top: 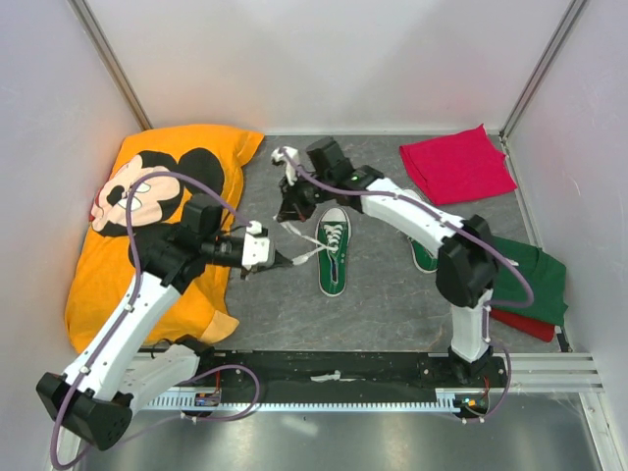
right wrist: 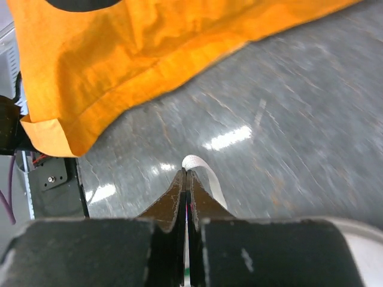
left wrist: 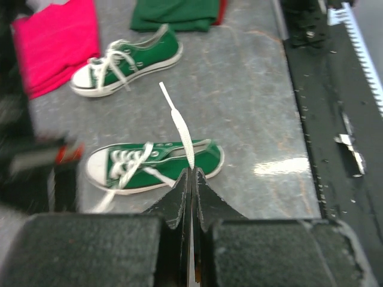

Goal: Tie the shoes

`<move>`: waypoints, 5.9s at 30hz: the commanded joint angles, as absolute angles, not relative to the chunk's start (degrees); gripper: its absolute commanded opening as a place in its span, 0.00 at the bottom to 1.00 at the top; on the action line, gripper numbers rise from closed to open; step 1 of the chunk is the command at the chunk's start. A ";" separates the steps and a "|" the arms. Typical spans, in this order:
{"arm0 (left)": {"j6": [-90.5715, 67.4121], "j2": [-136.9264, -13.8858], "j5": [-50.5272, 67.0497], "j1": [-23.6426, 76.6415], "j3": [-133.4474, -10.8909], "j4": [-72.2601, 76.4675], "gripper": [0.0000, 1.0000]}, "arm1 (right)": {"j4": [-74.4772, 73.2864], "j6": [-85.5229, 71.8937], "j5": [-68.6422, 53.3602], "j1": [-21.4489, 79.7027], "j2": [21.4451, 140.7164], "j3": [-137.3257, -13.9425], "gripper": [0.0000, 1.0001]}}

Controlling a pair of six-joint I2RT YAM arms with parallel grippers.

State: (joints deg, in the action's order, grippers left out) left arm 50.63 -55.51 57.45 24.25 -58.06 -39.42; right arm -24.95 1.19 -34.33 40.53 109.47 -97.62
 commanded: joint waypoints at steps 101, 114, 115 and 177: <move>-11.88 -116.20 44.56 11.07 -80.42 -5.62 0.02 | -25.22 38.95 -21.44 52.39 118.84 -88.86 0.00; 14.05 -99.33 46.06 10.55 -68.56 -23.54 0.02 | -37.17 24.35 -30.58 41.14 98.01 -78.86 0.00; 14.85 -98.53 44.75 10.55 -66.73 -25.21 0.01 | -37.79 23.82 -31.02 40.35 95.91 -77.79 0.00; 31.82 -111.35 53.26 26.10 -78.21 -31.02 0.18 | -19.07 -5.89 -24.18 35.68 92.81 -61.61 0.00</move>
State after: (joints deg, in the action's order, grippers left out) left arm 30.46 -109.93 51.16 25.80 -74.91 -28.34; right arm -20.71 -3.60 -26.81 35.53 92.82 -59.29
